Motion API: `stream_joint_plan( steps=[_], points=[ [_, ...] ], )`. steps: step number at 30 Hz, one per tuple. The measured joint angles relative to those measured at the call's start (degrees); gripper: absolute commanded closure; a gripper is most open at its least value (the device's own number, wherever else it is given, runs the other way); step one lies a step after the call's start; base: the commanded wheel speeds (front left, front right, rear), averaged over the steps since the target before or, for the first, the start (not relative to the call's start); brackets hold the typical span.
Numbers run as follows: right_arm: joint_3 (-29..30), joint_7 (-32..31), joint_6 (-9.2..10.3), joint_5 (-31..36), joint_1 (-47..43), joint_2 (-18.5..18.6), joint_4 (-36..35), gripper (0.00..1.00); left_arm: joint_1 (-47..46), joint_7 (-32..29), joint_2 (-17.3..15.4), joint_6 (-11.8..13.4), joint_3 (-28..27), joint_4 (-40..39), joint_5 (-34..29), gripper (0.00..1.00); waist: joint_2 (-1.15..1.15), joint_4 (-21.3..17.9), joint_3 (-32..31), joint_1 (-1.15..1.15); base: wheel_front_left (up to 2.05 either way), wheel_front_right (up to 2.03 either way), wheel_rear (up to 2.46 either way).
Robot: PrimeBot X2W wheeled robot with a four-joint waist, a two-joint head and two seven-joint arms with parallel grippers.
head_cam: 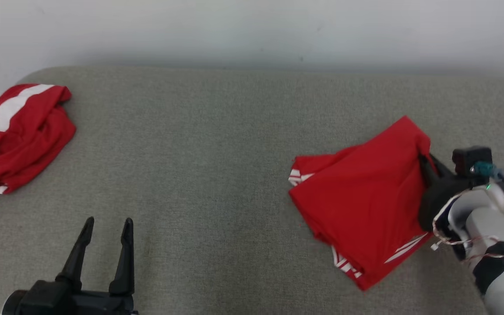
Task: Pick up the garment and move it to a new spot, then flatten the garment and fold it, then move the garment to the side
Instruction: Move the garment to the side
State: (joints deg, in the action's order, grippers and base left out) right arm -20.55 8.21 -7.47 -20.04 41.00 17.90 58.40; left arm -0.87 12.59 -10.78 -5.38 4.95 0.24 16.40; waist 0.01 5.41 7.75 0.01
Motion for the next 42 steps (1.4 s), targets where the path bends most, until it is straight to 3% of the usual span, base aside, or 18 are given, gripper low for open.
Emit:
stream_joint_plan(
  steps=[12, 26, 34, 42],
  points=[
    [-3.6, 0.9, -0.01, -1.0, 13.5, 8.8, -0.8, 1.00, -4.5, 1.0, -4.2, 0.1, -1.6, -5.2, -1.9, 0.00, 0.00, -6.7, 10.3, 0.00, 0.00, 0.00, 0.00],
    [-5.5, 1.3, -0.01, -1.0, 24.3, 13.4, -1.5, 1.00, -6.9, -2.6, -8.8, 0.4, -2.8, -12.0, -2.7, 0.00, 0.00, -17.4, 20.1, 0.00, 0.00, 0.00, 0.00],
    [-6.9, -0.1, -0.01, -0.9, 29.2, 14.9, -0.9, 1.00, -6.7, -3.6, -9.9, 0.8, -3.3, -14.8, -2.7, 0.00, 0.01, -20.0, 24.5, 0.00, 0.00, 0.00, 0.00],
    [-7.5, -0.9, -0.01, -0.4, 32.8, 16.5, 1.1, 1.00, -6.5, -3.6, -10.3, 1.4, -3.6, -16.0, -2.5, 0.00, 0.00, -19.8, 26.0, -0.02, 0.00, 0.00, 0.00]
  ],
)
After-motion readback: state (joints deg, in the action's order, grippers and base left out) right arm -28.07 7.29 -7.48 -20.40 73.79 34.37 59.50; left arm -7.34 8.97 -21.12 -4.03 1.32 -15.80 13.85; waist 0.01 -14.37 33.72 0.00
